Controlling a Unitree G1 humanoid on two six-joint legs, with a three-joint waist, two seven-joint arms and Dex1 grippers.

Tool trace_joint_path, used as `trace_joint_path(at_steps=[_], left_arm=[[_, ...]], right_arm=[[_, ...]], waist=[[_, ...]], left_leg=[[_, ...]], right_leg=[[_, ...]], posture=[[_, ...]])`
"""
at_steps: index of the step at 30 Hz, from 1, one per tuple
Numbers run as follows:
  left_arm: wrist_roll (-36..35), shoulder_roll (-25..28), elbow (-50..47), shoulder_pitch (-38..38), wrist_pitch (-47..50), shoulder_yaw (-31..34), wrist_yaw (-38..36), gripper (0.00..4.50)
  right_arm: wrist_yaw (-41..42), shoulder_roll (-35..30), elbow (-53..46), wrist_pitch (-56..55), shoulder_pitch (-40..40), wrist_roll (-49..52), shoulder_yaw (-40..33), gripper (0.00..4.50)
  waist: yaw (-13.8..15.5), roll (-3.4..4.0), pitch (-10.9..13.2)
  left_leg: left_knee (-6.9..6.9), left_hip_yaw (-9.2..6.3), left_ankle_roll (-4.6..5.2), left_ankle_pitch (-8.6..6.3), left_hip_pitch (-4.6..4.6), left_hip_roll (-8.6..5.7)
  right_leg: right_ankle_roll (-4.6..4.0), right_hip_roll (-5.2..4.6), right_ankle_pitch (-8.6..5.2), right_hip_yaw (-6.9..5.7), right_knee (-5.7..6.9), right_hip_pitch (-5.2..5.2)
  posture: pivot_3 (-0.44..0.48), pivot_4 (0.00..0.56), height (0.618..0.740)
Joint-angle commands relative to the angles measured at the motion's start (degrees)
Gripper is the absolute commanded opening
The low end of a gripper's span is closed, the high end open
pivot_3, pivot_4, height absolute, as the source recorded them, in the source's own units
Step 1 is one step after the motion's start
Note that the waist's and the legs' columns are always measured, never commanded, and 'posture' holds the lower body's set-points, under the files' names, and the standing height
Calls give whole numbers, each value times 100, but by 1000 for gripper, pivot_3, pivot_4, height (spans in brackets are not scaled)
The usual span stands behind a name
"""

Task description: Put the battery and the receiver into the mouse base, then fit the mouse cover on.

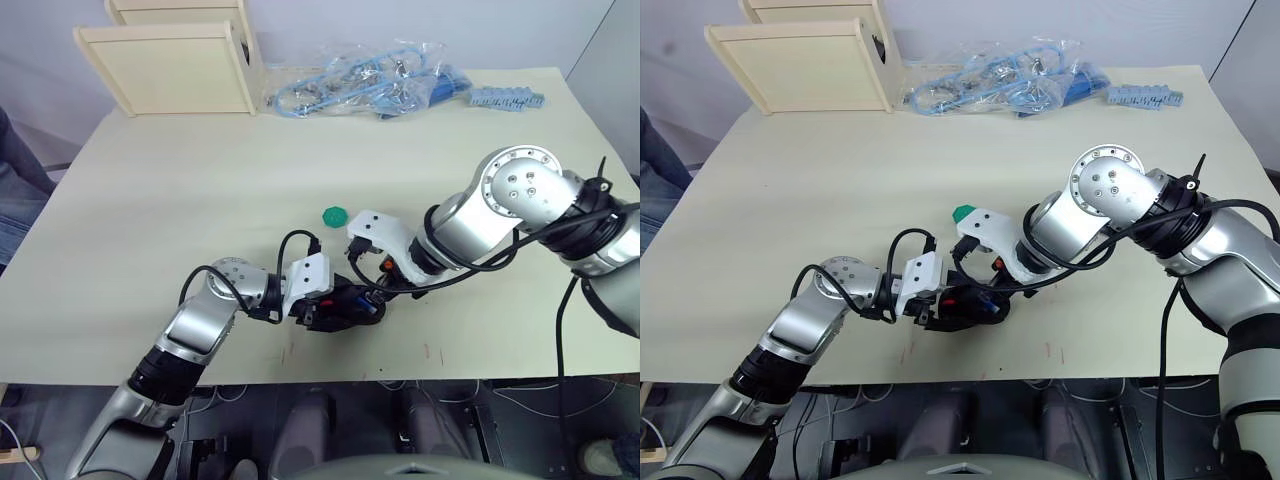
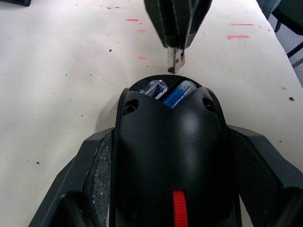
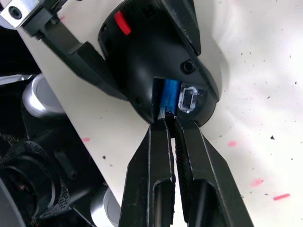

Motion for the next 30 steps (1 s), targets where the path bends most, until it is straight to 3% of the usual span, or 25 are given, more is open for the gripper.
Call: trace_joint_path(at_steps=[1, 30], left_arm=[[-53, -3, -173, 21, 24, -40, 8, 2973], [-106, 49, -281, 151, 70, -35, -9, 2973]], right_arm=[[-117, 59, 36, -4, -85, 79, -66, 0], [-681, 371, 300, -93, 267, 79, -159, 0]], waist=[[-2, 0, 0], [-15, 0, 0]], left_leg=[[0, 0, 0, 0, 0, 0], [-2, 0, 0, 0, 0, 0]], right_leg=[[0, 0, 0, 0, 0, 0], [0, 1, 0, 0, -1, 0]], posture=[[0, 150, 740], [0, 150, 740]])
